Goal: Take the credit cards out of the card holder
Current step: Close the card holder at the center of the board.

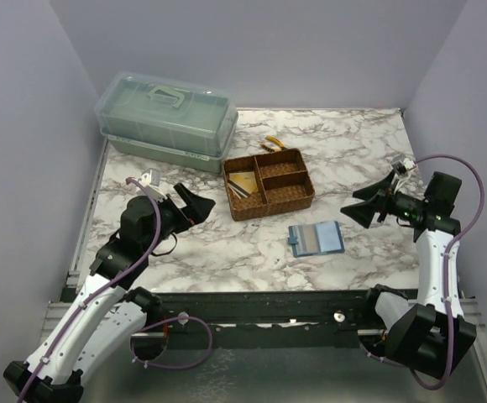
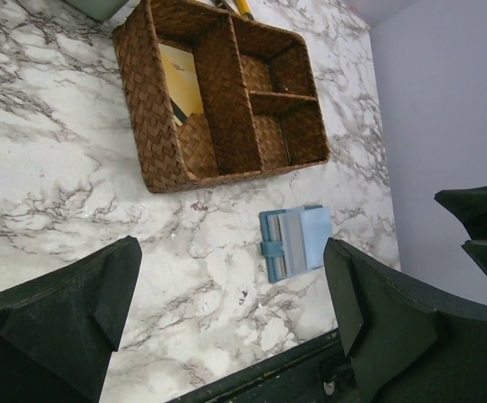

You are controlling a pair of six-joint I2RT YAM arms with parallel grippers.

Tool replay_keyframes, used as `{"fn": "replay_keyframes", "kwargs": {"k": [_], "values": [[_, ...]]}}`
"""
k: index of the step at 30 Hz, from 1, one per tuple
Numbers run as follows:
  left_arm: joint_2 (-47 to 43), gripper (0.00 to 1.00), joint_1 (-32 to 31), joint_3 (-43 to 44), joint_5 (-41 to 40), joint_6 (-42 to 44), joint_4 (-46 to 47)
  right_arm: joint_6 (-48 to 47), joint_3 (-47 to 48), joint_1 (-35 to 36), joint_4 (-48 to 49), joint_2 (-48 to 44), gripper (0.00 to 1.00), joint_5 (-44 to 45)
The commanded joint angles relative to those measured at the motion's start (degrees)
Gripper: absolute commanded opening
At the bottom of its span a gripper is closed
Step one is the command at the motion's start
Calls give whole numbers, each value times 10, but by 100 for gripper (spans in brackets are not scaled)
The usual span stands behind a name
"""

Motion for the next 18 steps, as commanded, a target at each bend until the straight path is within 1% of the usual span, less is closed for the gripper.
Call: {"fn": "replay_keyframes", "kwargs": {"k": [1, 7, 18], "values": [[1, 99, 4, 21, -32, 23, -18, 24, -5, -6, 22, -6, 100, 21], [2, 99, 4, 31, -42, 35, -28, 50, -3, -10, 37, -3, 100, 39], [31, 99, 4, 66, -64, 77, -42, 80, 2, -12, 50, -1, 100, 70]]}}
